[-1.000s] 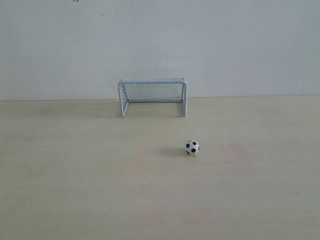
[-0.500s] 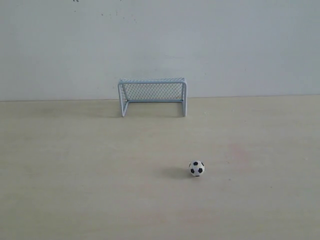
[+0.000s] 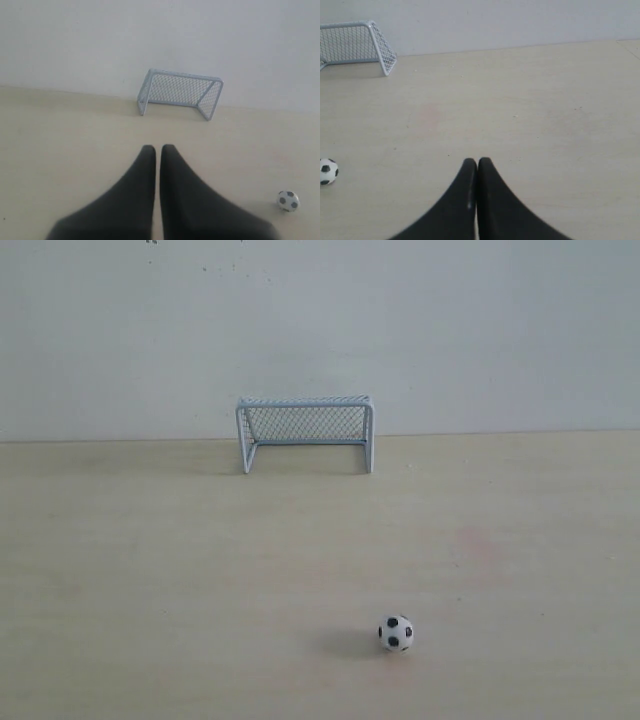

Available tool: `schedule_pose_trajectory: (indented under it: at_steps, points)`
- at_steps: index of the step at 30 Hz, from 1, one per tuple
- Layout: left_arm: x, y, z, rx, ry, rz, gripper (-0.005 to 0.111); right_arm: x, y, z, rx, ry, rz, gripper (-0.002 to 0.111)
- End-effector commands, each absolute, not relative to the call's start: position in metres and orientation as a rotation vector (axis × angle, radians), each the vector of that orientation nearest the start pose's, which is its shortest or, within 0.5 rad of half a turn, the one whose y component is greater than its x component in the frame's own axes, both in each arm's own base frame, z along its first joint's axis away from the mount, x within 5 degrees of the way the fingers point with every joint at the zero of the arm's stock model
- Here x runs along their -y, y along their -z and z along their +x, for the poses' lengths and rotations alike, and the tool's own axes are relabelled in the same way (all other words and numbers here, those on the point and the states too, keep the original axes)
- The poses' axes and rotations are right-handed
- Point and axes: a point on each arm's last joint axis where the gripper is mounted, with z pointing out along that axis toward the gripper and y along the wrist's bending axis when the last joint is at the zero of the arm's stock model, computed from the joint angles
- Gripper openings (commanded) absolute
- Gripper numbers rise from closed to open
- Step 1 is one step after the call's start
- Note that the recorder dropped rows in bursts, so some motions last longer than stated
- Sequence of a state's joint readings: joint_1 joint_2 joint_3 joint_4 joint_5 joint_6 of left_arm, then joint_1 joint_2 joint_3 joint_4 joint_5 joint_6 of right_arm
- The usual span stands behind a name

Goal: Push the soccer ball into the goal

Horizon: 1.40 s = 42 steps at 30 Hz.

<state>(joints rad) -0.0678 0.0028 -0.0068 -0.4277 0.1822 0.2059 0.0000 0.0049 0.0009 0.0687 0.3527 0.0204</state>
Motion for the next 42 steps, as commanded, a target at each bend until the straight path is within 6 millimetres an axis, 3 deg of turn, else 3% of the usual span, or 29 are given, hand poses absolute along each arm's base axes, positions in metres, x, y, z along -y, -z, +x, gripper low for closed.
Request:
schedule_pose_trajectory:
  at_steps: [1, 5, 10, 18, 42]
  points:
    - [0.0106, -0.1965, 0.0552, -1.673, 0.263, -0.056, 0.004, -0.0021, -0.1819, 0.0534, -1.830, -0.080, 0.060, 0.000]
    - [0.0108, -0.1962, 0.0552, -1.677, 0.302, -0.095, 0.004, -0.0021, -0.1819, 0.0534, -1.830, -0.080, 0.060, 0.000]
    - [0.0125, -0.1916, 0.0543, -1.722, 0.491, -0.295, 0.004, -0.0021, -0.1819, 0.0534, -1.830, -0.080, 0.060, 0.000]
    - [0.0056, -0.1941, 0.0555, -1.693, 0.071, 0.065, 0.004, -0.0021, -0.1819, 0.0534, -1.830, -0.080, 0.060, 0.000]
    - [0.0080, -0.1870, 0.0541, -1.777, 0.190, -0.030, 0.004, -0.0021, -0.1819, 0.0534, -1.830, -0.080, 0.060, 0.000]
